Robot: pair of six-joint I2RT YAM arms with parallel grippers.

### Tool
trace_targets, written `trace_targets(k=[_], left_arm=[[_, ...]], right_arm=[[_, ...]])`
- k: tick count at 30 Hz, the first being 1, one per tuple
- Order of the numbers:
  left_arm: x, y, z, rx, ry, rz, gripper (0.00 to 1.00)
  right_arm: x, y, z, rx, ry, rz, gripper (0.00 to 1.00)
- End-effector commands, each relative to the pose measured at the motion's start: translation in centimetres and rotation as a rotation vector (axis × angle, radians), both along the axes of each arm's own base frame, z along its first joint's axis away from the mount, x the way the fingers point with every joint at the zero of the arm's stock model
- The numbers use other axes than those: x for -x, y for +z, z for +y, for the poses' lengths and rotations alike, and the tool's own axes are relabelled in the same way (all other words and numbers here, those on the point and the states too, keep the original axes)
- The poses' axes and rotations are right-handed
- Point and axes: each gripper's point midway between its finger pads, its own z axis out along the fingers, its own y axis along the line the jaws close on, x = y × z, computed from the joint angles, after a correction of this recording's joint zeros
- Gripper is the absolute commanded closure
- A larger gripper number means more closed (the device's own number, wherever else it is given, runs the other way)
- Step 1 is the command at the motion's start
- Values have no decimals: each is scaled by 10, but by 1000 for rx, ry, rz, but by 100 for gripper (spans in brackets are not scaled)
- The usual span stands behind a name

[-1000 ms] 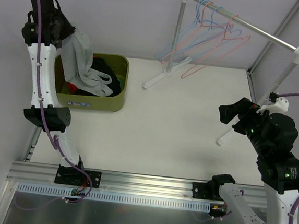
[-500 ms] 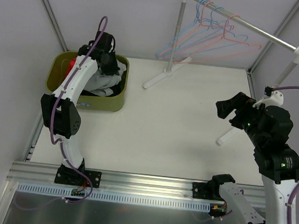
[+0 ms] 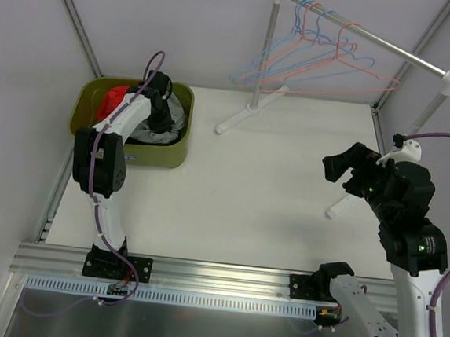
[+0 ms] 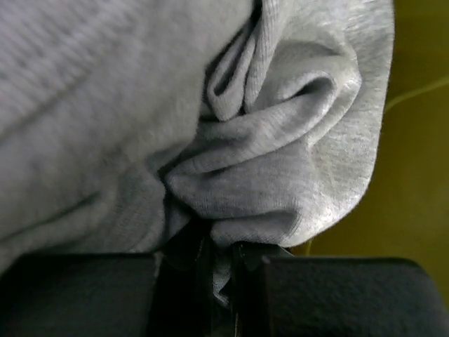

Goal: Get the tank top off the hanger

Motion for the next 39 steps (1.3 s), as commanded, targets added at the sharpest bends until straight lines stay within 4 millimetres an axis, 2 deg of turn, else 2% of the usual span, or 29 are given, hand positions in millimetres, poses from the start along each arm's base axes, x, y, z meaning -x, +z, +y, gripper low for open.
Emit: trace_targets(k=[1,3,4,6,8,9,11,13,14,16,17,18,19,20,21,22,23,24,25,26,27,28,29,30,32,33,36,39], left_arm=[[12,11,17,-38,35,6,100],[1,45,15,-15,17,-79,99],[2,58,18,-4,15,-94,92],[2,91,21,-13,14,-162,70],[3,136,24,-18,13,-258,57],[7,143,25,-18,13,-273,57],[16,176,27,-19,11,-344,49],[23,195,27,-19,3,-387,37],[32,212,29,-17,4,-428,32],[47,221,30,-23,-15,-443,1],[63,240,31,-20,-22,-496,1],[72,244,30,-22,-34,-509,1],[84,238,29,-26,-48,-499,1],[107,256,29,-14,-54,-557,1],[119,256,28,-9,-53,-568,1],[134,239,25,0,-59,-537,1],[158,251,34,-29,-33,-600,1],[171,226,37,-62,-30,-558,2],[184,219,38,-75,-31,-562,1],[207,225,47,-81,-9,-623,1],[217,215,49,-83,-8,-621,1],[229,192,51,-84,-11,-587,1],[250,193,54,-65,-12,-635,1],[259,175,54,-53,-7,-606,1],[284,165,57,-35,-10,-629,1],[291,155,57,-34,-19,-609,1],[312,156,64,-59,-29,-599,1],[320,153,67,-80,-34,-538,1]], right_arm=[[-2,15,1,6,18,-68,0],[-2,17,1,11,21,-73,0],[-3,16,3,11,31,-69,1],[-4,18,3,17,33,-71,1],[-4,18,10,13,76,-65,0],[-4,18,11,15,82,-67,0],[-5,17,13,22,96,-63,1],[-5,16,14,39,116,-61,1],[-5,15,14,49,119,-54,1],[-6,8,6,92,93,0,1],[-6,4,3,112,82,26,1],[-6,-10,-3,147,62,94,1],[-7,-15,-10,180,38,124,1],[-5,-18,-14,217,40,151,1],[2,-31,-18,247,37,220,1],[2,-39,-24,273,13,265,1],[6,-46,-30,324,22,296,1],[14,-55,-35,348,18,344,1],[19,-57,-41,369,-3,347,1],[23,-65,-45,383,-11,369,1],[28,-69,-47,390,-17,373,1],[32,-71,-49,402,-25,367,1],[40,-74,-49,393,-22,351,1],[44,-75,-47,378,-18,342,0],[54,-73,-45,360,-2,299,1],[57,-76,-46,364,-2,296,1],[69,-72,-54,384,-17,243,1],[76,-66,-60,426,-13,202,1]])
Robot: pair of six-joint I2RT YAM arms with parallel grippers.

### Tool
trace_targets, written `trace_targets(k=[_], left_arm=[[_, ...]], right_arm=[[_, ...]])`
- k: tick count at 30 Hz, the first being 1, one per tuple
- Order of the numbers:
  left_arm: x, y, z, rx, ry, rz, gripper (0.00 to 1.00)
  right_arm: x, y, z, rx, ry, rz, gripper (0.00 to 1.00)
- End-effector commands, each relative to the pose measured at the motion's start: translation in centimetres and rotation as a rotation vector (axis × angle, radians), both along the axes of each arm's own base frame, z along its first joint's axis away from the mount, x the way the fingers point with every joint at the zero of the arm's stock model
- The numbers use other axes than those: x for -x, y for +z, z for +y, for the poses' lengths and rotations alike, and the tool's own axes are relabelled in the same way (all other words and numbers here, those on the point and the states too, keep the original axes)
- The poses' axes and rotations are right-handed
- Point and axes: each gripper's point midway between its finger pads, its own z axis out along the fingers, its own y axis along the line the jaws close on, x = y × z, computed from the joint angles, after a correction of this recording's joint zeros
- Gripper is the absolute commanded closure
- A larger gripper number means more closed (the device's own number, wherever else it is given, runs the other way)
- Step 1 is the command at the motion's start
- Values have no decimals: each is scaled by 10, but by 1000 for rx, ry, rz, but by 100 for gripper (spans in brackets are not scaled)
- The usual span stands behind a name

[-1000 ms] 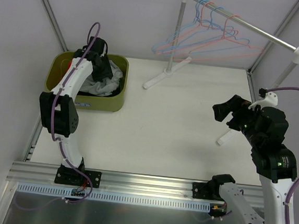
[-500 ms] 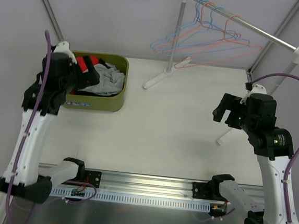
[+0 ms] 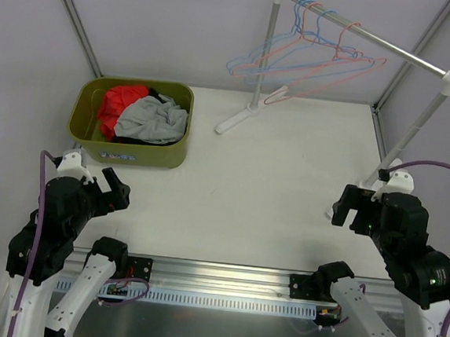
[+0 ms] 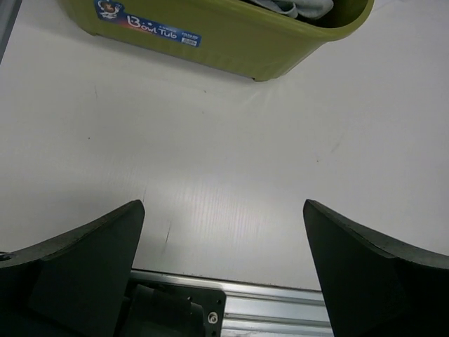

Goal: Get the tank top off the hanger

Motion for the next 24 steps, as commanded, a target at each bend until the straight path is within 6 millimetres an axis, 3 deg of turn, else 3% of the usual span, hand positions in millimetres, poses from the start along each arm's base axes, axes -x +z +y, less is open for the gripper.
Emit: trace_targets(k=[1,13,24], left_arm=[[10,-3,3,-40,-14,77,1],[20,15,8,-91,-52,-13,1],[11,16,12,-121,-37,-3,1]], right_arm=[[6,3,-16,86,-23,-28,0],[28,3,-32,118,-13,-130,0],[15,8,-31,108,-58,-137,0]])
